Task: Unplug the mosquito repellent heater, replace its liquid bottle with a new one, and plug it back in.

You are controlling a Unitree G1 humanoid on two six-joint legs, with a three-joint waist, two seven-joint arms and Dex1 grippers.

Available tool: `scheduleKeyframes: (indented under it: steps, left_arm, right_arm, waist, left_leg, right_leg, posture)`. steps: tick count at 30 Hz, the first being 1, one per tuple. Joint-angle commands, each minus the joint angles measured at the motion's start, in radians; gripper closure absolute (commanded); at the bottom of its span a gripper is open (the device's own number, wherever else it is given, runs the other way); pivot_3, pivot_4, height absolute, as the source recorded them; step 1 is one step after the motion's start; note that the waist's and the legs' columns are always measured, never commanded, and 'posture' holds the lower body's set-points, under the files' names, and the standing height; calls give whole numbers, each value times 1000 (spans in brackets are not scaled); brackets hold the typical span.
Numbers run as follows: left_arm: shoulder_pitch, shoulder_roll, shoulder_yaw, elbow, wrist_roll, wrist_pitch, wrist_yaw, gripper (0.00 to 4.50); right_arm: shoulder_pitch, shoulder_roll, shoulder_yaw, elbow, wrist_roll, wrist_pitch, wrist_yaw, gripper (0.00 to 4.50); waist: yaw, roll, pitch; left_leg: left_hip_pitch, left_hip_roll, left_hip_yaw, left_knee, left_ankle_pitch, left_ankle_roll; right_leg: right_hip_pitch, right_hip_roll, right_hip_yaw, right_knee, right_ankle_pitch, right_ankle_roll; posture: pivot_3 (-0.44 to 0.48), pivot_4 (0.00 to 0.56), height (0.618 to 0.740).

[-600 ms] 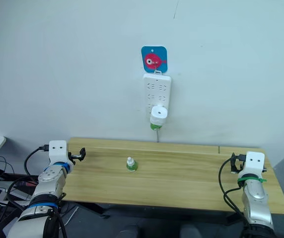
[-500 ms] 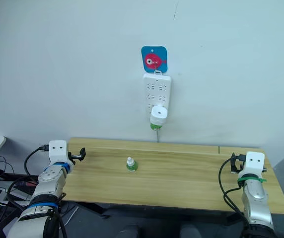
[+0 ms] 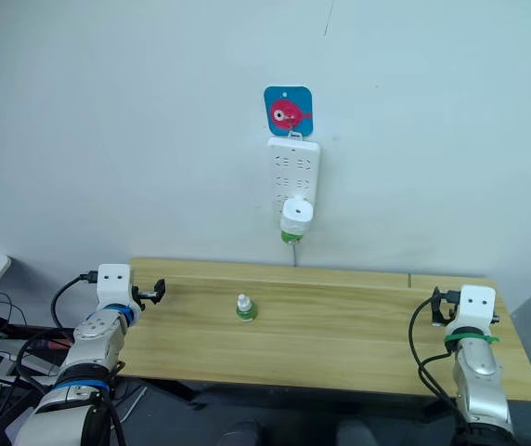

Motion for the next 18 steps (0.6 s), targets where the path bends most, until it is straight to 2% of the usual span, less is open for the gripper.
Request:
scheduleKeyframes:
  steps: [1, 8, 13, 18]
  left_arm:
    - [-12, 16, 4, -29, -5, -7, -8, 0]
    - [-2, 14, 22, -58, -41, 1, -54, 0]
    - [19, 22, 48, -156, -113, 21, -171, 0]
    - [36, 51, 40, -358, -202, 109, -349, 0]
  right_arm:
    - [-5, -5, -4, -47, 1, -7, 4, 27]
    - [-5, -3, -1, -67, 6, -4, 12, 27]
    - [21, 0, 21, -173, 57, 25, 99, 27]
    - [50, -10, 56, -368, 165, 129, 213, 27]
  waist:
    - [0, 0, 0]
    - [0, 0, 1]
    - [0, 0, 5]
    - [0, 0, 20]
  left_leg:
    - [0, 0, 0, 0, 0, 0]
    - [0, 0, 0, 0, 0, 0]
    - [0, 0, 0, 0, 0, 0]
    - [-1, 1, -1, 0, 0, 0]
  right_leg:
    - [0, 0, 0, 0, 0, 0]
    - [0, 0, 0, 0, 0, 0]
    - [0, 0, 0, 0, 0, 0]
    - [0, 0, 0, 0, 0, 0]
  posture:
    - [67, 100, 740]
    - [70, 103, 740]
    - [71, 110, 740]
    - [72, 121, 740]
